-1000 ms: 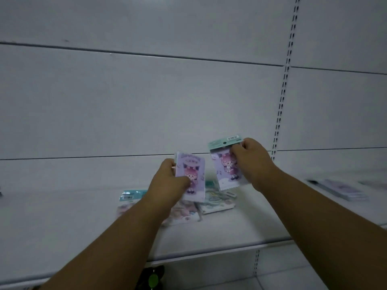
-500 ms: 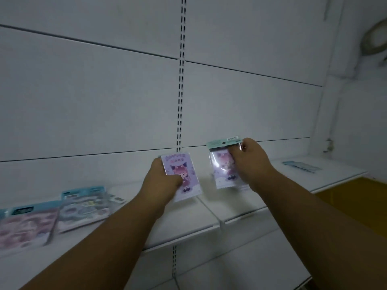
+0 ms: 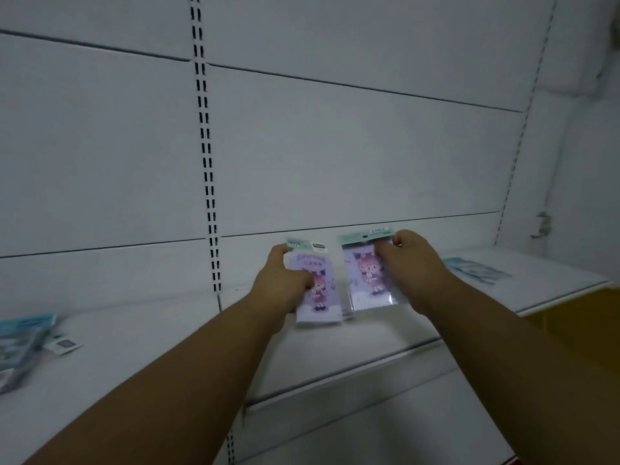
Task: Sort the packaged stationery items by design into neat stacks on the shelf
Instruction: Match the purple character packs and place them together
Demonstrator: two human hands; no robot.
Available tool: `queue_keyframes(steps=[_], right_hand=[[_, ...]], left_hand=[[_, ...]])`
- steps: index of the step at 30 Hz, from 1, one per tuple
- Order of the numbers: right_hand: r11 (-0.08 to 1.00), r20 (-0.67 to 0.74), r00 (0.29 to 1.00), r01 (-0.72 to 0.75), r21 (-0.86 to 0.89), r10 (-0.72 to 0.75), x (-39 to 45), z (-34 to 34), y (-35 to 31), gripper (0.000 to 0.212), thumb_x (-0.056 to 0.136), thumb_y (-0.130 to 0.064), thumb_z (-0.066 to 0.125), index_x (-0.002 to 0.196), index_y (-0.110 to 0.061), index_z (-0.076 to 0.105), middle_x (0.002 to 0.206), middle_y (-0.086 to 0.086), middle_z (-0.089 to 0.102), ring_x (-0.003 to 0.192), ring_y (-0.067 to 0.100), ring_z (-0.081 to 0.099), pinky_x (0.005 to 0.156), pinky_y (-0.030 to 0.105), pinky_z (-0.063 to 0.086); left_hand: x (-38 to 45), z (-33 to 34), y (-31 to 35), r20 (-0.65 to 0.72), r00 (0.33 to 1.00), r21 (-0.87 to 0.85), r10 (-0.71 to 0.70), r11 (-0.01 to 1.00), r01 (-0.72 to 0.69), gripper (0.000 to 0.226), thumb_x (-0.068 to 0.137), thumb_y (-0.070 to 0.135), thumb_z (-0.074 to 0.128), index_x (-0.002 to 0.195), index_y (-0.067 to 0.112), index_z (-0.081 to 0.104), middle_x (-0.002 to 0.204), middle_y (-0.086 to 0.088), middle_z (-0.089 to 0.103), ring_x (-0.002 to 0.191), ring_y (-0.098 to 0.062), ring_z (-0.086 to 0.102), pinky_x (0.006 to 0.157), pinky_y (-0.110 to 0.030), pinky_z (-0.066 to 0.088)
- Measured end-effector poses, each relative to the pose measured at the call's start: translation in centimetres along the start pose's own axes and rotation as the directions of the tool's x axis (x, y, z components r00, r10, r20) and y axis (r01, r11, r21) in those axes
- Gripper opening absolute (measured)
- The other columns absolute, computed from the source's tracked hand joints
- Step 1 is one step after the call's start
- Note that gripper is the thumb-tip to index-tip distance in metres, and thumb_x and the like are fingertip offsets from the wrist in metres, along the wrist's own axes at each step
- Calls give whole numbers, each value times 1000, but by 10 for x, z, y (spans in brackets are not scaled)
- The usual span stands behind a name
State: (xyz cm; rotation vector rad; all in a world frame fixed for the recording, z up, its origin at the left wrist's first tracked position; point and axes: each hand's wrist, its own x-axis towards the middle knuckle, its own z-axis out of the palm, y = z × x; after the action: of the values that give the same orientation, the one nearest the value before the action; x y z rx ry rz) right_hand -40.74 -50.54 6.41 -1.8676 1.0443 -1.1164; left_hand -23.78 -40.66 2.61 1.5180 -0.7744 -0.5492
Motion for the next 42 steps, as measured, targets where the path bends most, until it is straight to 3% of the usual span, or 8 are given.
queue_keyframes(steps=[3,9,14,18,25,30,35,42], right_hand=[[999,21,999,-33,33,32,19,6,9,24,88,-30,54,82,-8,58,79,12,67,61,21,64,58,35,55],[997,105,993,-65,50,60,50,18,19,22,89,-26,54,91,-6,61,92,19,69,84,36,69,79,54,57],[989,238,971,-63,137,29,70,32,27,12,92,-25,56,105,-23,56,96,6,70,74,20,73,67,36,61],[993,324,946,-35,109,-2,82,49,26,12,89,-29,60,100,-26,55,93,8,71,75,24,73,70,46,61],[996,422,906,-14,88,-25,88,77,19,15,86,-17,59,76,-7,65,82,22,72,73,34,72,71,53,59],[995,452,892,-49,92,2,91,87,25,18,79,-12,65,91,1,67,98,26,69,91,41,67,68,35,55],[995,440,898,63,-74,-24,93,92,31,24,78,-16,73,79,7,67,83,24,72,76,35,71,73,51,59],[884,351,933,228,-407,-79,85,102,46,31,70,-39,78,63,-20,55,61,-4,59,55,9,56,44,21,35]], left_hand=[[23,8,-6,-45,999,75,6,997,-3,57,80,4,62,124,34,44,95,-4,68,74,-23,69,45,-25,54],[58,10,-23,-84,996,253,11,967,10,46,78,7,61,117,27,48,96,-7,66,77,-25,65,55,-31,55],[62,9,-30,-152,985,697,77,715,52,50,72,37,69,111,18,44,93,0,61,82,-21,61,65,-30,47],[53,8,-25,-197,956,855,219,516,58,52,72,45,70,105,18,40,76,4,56,65,-15,55,53,-28,42],[54,-4,-5,-94,910,704,403,673,-225,30,89,49,58,116,36,58,98,13,60,82,-5,57,65,-25,45],[73,-15,-7,-120,901,768,417,614,-182,10,91,31,61,84,30,67,81,15,64,77,-7,57,56,-18,35],[96,-19,-9,-148,882,848,447,516,-120,18,93,24,53,83,17,67,84,1,68,78,-19,59,63,-29,42],[122,-12,-22,-50,950,890,308,446,-98,22,87,19,55,65,24,54,76,2,61,75,-20,56,64,-28,41]])
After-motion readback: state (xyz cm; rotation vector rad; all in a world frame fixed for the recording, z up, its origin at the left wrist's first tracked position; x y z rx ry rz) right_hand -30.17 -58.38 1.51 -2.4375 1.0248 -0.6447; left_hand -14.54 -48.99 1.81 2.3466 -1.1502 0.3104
